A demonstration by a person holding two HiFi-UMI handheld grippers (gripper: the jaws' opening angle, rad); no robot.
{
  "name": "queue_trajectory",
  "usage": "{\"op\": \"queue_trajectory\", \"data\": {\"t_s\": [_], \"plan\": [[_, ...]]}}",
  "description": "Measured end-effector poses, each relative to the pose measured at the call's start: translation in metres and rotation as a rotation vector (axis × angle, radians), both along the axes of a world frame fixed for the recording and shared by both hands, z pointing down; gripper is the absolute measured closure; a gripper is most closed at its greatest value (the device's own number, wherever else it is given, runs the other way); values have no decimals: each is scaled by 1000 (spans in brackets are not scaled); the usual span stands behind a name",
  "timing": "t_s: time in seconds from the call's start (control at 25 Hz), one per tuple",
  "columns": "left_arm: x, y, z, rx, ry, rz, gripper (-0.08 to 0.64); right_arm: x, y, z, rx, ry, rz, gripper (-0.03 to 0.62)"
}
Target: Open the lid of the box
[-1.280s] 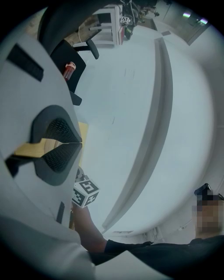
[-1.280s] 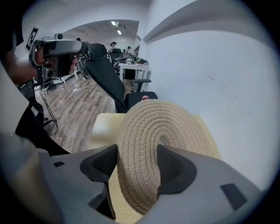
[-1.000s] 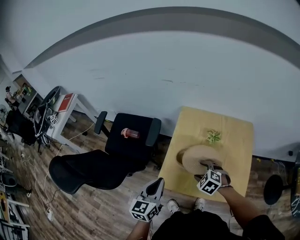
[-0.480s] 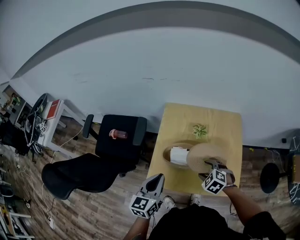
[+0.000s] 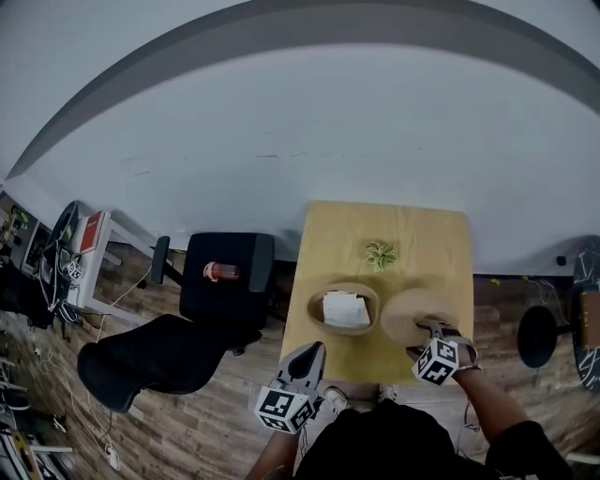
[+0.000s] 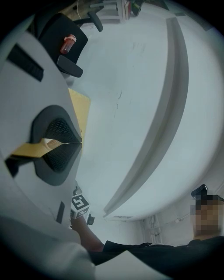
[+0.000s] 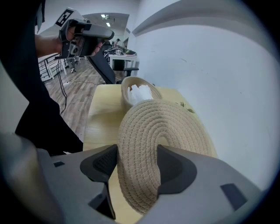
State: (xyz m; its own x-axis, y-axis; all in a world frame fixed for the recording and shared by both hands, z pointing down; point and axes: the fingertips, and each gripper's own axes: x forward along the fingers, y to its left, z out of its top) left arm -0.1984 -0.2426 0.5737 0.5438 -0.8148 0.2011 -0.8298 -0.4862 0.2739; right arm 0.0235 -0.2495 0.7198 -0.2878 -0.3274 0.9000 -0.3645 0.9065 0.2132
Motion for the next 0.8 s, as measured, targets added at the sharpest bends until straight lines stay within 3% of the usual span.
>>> {"op": "queue_trajectory", "data": {"t_s": [0.4,0.8], "plan": [[16,-12,8,-30,-11,24,540,18,-3,50,-87,43,-39,290],[15,-15,9,-40,-17,-6,540,18,-17,86,-194,47,-87,290]]}}
